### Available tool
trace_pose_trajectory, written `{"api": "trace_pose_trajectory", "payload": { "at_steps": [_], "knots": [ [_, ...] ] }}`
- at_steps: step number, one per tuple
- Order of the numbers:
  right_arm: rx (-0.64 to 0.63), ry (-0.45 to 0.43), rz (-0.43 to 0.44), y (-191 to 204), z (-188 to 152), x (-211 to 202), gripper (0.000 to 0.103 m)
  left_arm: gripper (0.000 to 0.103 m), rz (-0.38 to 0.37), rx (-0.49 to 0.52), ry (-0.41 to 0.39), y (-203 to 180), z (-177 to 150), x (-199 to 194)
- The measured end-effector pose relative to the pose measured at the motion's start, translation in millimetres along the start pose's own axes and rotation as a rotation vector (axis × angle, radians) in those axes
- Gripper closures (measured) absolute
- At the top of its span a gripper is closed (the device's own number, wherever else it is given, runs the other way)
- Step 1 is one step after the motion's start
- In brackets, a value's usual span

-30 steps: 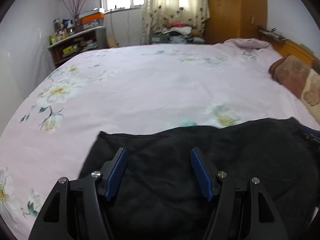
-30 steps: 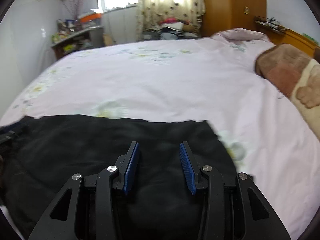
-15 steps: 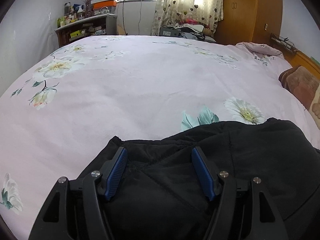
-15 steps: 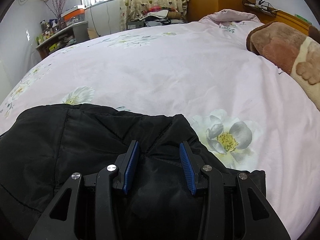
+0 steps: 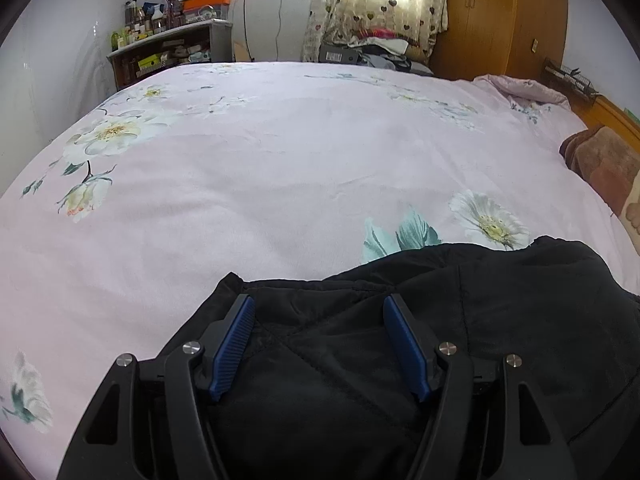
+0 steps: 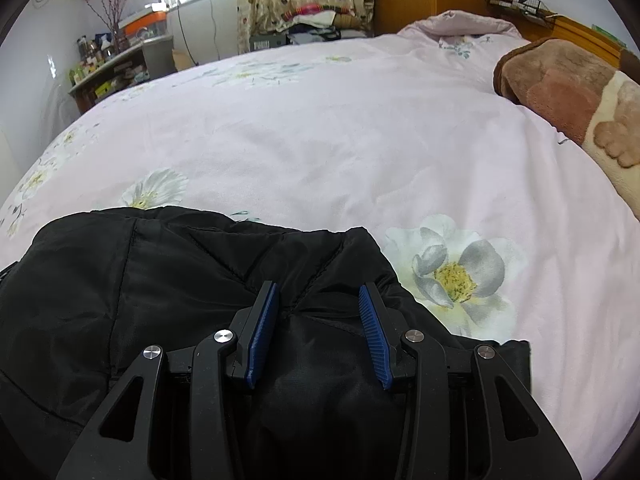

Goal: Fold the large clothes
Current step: 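Lower the folded hem onto the jacket and open both tools, then smooth the folded jacket bundle flat with both tools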

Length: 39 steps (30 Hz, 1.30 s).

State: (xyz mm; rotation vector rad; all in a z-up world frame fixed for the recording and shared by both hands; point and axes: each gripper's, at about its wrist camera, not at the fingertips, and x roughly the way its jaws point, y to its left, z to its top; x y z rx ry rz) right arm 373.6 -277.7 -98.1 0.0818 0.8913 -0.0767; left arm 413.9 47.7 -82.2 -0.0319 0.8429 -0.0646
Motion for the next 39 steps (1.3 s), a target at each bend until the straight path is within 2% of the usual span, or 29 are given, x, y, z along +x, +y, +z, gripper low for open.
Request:
{"api": "trace_pose_trajectory", "payload": {
  "at_steps": [2,4,7,9,11,12,15,21,26,28,32,35,39],
  "knots": [
    [-0.017,0.020,-0.021,3.0,8.4,-12.7,0.061,0.034,-0.003,0.004,0.010,1.9,7.1,-10.9],
    [-0.022,-0.015,-0.017,6.2,13.8,-33.7,0.061,0.036,-0.002,-0.004,0.000,2.7,14.2,-29.9],
    [-0.013,-0.099,0.056,21.5,20.5,-73.6,0.059,0.036,-0.069,-0.009,-0.078,-13.3,20.7,-66.6],
    [-0.027,-0.125,0.103,38.0,19.8,-83.9,0.059,0.035,-0.149,0.009,-0.108,-37.1,20.8,-81.5],
    [-0.031,-0.101,0.173,58.1,17.1,-78.1,0.059,0.035,-0.215,0.051,-0.102,-66.6,16.2,-79.5],
    [-0.038,-0.086,0.183,65.2,15.3,-71.4,0.059,0.035,-0.220,0.073,-0.088,-78.0,12.6,-72.3],
    [-0.058,-0.022,0.152,74.3,7.3,-36.3,0.059,0.035,-0.193,0.095,0.028,-94.9,-1.6,-28.8],
    [-0.028,-0.012,0.167,61.2,1.9,-2.7,0.059,0.034,-0.185,0.086,0.023,-93.6,-3.4,-5.9],
    [-0.054,-0.002,0.132,65.9,4.3,-13.9,0.059,0.035,-0.161,0.107,0.058,-97.4,9.6,-15.9],
    [-0.071,-0.041,0.117,62.8,4.6,-35.0,0.059,0.035,-0.143,0.124,0.022,-91.5,8.4,-37.4],
    [-0.057,-0.138,0.086,28.5,-4.2,-72.9,0.059,0.035,-0.077,0.168,-0.089,-55.8,3.3,-72.6],
    [-0.023,-0.112,0.033,0.3,-14.9,-62.9,0.059,0.035,-0.005,0.136,-0.056,-21.6,-7.0,-59.4],
    [0.019,-0.105,0.047,-15.2,-19.7,-49.0,0.059,0.034,-0.026,0.064,-0.057,-1.2,-11.9,-47.0]
  ]
}}
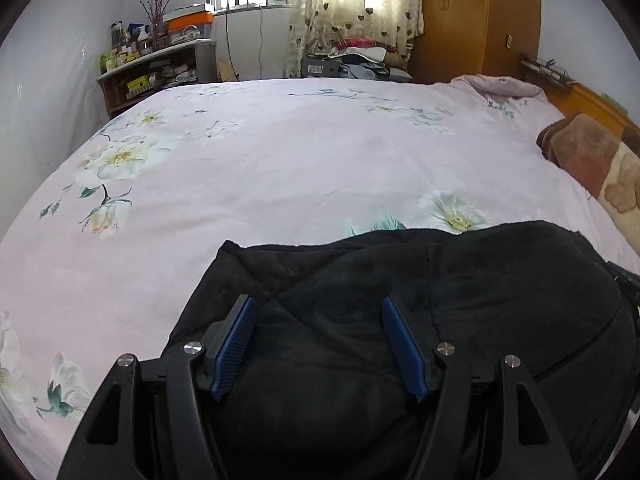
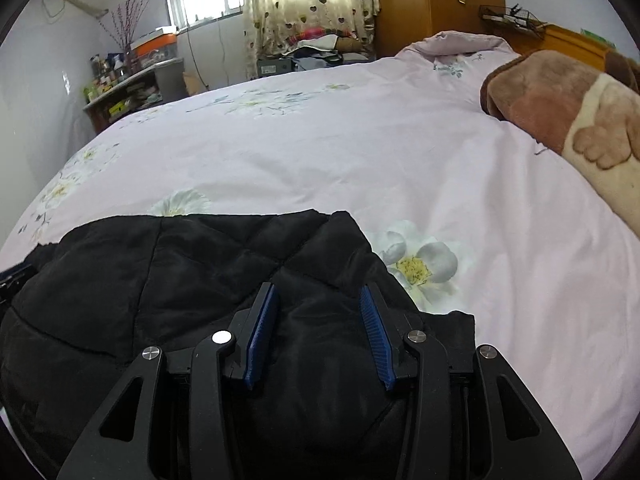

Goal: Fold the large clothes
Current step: 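Smooth the folded jacket bundle flat with both tools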

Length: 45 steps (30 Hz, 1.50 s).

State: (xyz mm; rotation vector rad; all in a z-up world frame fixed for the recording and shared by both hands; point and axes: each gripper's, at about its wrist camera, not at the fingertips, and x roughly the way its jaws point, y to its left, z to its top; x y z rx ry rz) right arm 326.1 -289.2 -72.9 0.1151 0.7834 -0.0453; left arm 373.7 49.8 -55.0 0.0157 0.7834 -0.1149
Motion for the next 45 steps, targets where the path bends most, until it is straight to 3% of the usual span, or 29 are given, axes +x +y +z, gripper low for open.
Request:
{"api": "trace_pose_trajectory", "payload": {
  "at_steps": [6,12,16,20,24,30,33,38,41,42,45],
  "knots": [
    [0.008,-0.021,-0.002,-0.5,-5.7,10.8,0.059,0.034,0.005,0.008,-0.025,-4.5,-6.2,11.1],
    [0.012,-0.002,0.000,-2.3,-4.3,13.1,0.059,0.034,0.001,0.010,-0.002,-2.2,-3.0,9.7],
    [-0.005,-0.002,-0.022,3.3,3.2,-9.8,0.059,0.035,-0.006,0.026,-0.002,0.5,1.6,-11.6],
    [0.010,-0.044,-0.007,-3.3,-7.3,-41.0,0.059,0.035,-0.020,0.001,-0.060,17.8,-11.1,-42.1],
    [0.038,-0.018,-0.024,-16.4,-28.2,-33.0,0.058,0.030,-0.033,-0.070,-0.038,36.2,-32.6,-31.8],
    [0.026,0.011,-0.053,-15.7,-24.9,-22.7,0.058,0.028,0.012,-0.044,-0.031,28.3,-30.0,-22.9],
    [0.020,0.024,-0.062,-14.7,-17.9,-40.5,0.058,0.029,0.014,-0.036,-0.008,28.7,-26.9,-37.3],
    [0.003,-0.022,-0.032,-12.4,-24.6,-92.4,0.058,0.029,0.007,-0.039,-0.035,34.3,-37.1,-83.9],
    [0.030,-0.031,0.004,-12.9,-41.9,-118.8,0.058,0.041,-0.026,-0.053,-0.045,34.6,-58.2,-108.6],
    [0.035,-0.025,0.015,-11.8,-47.8,-122.6,0.058,0.051,-0.033,-0.049,-0.036,33.3,-64.9,-111.2],
    [0.050,0.068,0.006,-14.7,-72.0,-110.1,0.059,0.069,-0.033,-0.059,0.046,34.5,-87.7,-96.0]
  ]
}}
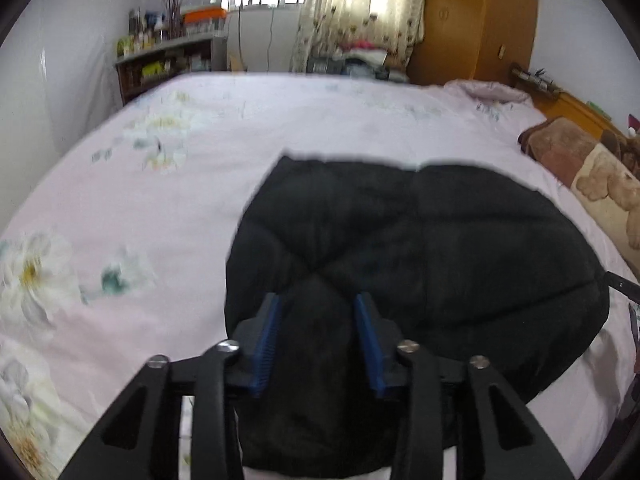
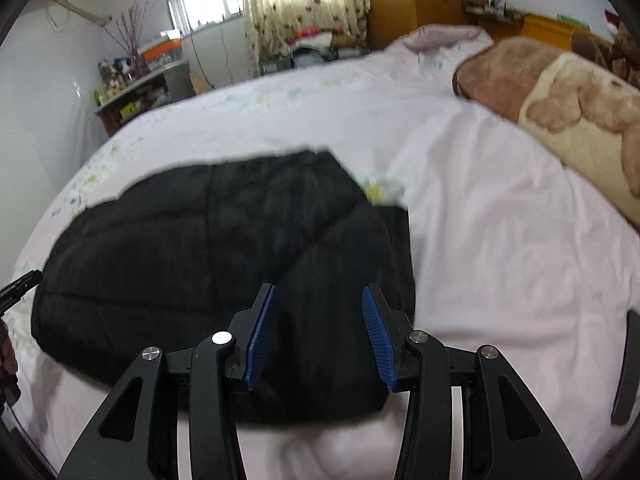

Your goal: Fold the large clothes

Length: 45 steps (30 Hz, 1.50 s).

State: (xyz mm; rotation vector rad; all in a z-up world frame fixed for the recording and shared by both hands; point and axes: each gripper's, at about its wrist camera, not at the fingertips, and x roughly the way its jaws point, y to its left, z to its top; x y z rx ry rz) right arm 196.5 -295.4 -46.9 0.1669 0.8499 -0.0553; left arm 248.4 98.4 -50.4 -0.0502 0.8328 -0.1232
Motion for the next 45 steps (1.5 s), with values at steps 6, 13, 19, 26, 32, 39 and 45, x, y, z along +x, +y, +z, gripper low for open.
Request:
{"api": "trace_pose_trajectory", "payload": {
  "at_steps": [6,13,19,26,32,39,45],
  "knots": [
    [0.006,0.070,-0.042,-2.0,-4.1,24.6,0.060,0.069,0.023,-0.038,0.041,3.5,-1.5,16.1],
    [-0.018,0.019,-0.025,8.6,-0.1,-6.6,0.060,0.069,0.070,-0.006,0.032,-12.2,1.3,-18.9],
    [-0.024,0.046,0.010,16.7,-8.8,0.0,0.060,0.069,0.078,-0.023,0.061,-14.7,-15.4,-16.2],
    [-0.029,0.093,-0.004,16.4,-13.8,17.2,0.060,0.069,0.084,-0.020,0.078,-15.3,-14.7,-5.6],
    [-0.021,0.038,-0.004,14.4,-9.8,-2.8,0.060,0.069,0.079,-0.063,0.025,-2.1,-7.6,-25.7],
    [0.021,0.014,-0.008,-2.5,-0.4,2.4,0.052,0.069,0.066,-0.152,0.056,31.1,-0.5,-6.8],
    [0.060,0.077,-0.004,-20.5,-0.8,28.5,0.042,0.061,-0.006,-0.199,0.094,42.3,6.2,26.7]
  ]
}}
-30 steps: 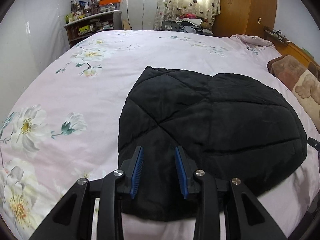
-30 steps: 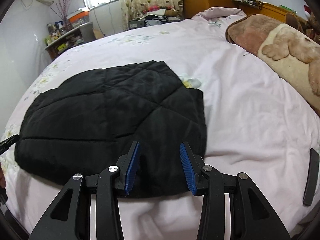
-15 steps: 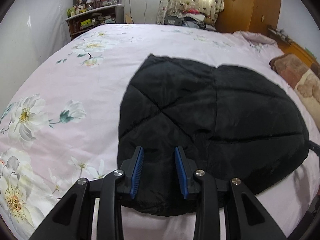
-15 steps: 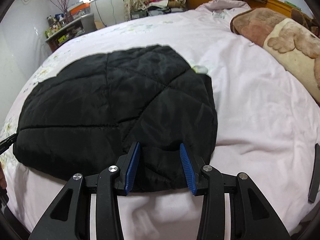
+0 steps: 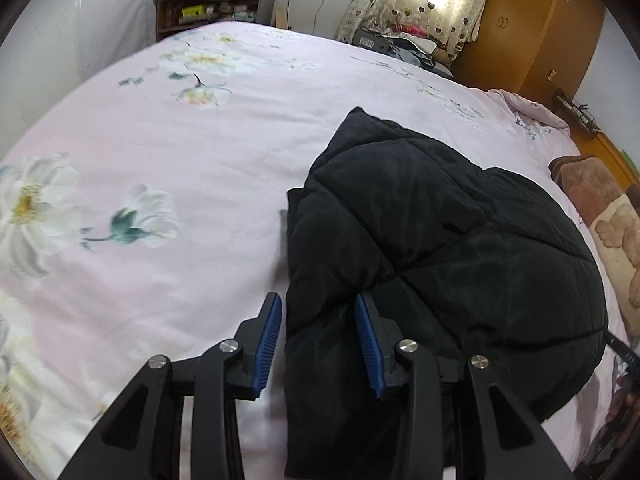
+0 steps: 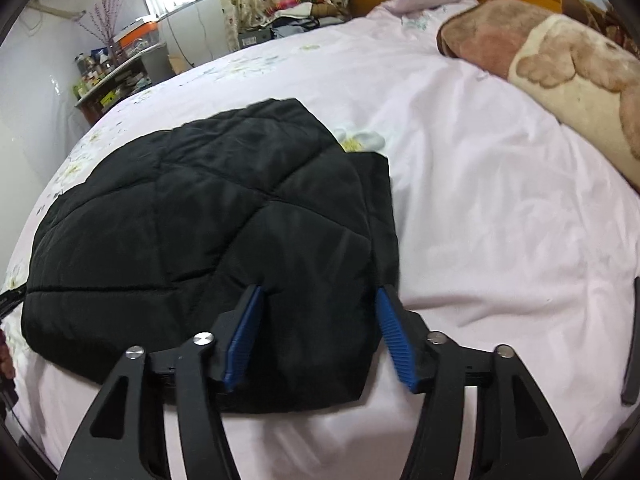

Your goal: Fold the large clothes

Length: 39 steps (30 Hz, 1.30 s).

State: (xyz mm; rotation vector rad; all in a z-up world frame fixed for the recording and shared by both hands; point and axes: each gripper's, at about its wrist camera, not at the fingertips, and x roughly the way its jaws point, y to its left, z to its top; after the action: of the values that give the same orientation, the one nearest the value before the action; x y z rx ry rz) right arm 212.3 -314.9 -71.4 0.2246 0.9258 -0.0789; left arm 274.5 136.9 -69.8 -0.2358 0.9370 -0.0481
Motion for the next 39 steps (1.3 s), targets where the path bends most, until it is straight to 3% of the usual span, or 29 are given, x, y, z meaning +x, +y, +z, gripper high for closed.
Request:
{"api": "trace_pose_trajectory", "payload": {
  "at_steps": [3,7,13,29,34,39],
  "knots": [
    [0.019,0.016,0.015,-8.1,2.5,8.6,0.037,0.054,-0.027,-0.013,0.006,0.5,6.6,13.2],
    [0.048,0.035,0.044,-14.9,4.9,19.3,0.031,0.035,-0.055,-0.033,0.024,3.1,11.2,29.7],
    [0.068,0.066,0.095,-20.6,15.1,35.5,0.029,0.027,-0.098,-0.040,0.042,3.9,15.6,42.5],
    [0.178,0.119,0.265,-43.9,22.3,66.3,0.023,0.022,-0.215,-0.095,0.082,13.5,19.3,63.4],
    [0.164,0.110,0.292,-35.7,25.7,65.1,0.040,0.022,-0.235,-0.095,0.094,13.0,19.6,65.0],
    [0.183,0.116,0.305,-34.9,29.0,74.2,0.040,0.025,-0.243,-0.070,0.109,5.8,28.7,73.8]
  ]
}}
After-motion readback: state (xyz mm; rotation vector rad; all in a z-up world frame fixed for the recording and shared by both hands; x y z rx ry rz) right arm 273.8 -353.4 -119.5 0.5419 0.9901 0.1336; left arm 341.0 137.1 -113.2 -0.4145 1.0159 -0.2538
